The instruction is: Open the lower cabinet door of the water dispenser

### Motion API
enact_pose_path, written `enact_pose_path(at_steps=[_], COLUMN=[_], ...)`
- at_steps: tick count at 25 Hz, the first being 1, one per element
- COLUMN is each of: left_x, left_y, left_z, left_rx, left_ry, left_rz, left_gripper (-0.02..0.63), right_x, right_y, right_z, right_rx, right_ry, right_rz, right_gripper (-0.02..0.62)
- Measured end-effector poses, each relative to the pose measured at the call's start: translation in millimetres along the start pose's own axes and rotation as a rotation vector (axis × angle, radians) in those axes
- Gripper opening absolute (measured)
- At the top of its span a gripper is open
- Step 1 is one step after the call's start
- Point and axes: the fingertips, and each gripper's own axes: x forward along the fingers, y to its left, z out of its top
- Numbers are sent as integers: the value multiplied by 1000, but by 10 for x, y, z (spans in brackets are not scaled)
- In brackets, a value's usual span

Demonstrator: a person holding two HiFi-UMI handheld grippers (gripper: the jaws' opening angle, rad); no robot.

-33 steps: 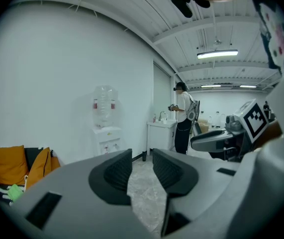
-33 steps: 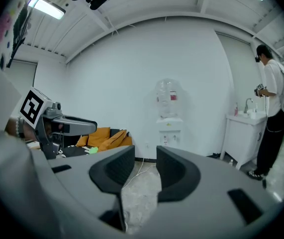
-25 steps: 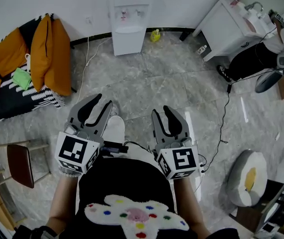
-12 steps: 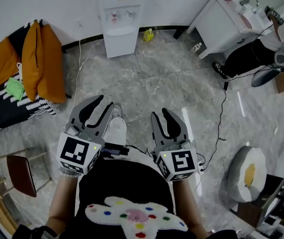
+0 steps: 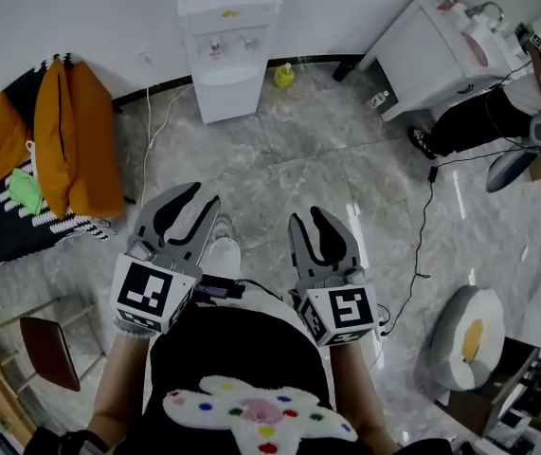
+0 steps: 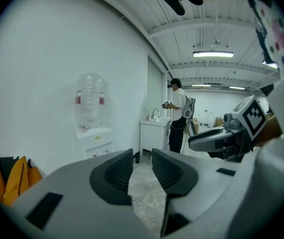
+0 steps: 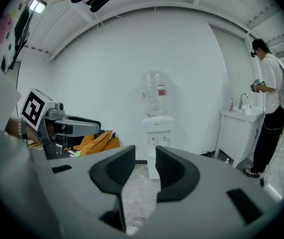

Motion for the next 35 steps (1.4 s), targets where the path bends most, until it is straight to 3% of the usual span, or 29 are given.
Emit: enact_pose_path(at_steps=[19, 29, 35], left_x=[879, 923, 957], left_y=[1332, 1517, 1580], left_z=[377, 399, 408], left_rx=[-2, -2, -24], left_ry=[-18, -30, -37], left_rz=[-6, -17, 2], left_gripper=[120, 120, 120], right_x=[1568, 1730, 1805], right_y=[-133, -127, -168], right_z=[696, 763, 788], right_rx=[-12, -37, -37], right_ry=[-1, -18, 22], right_rz=[11, -11, -3], right_gripper=[114, 114, 114])
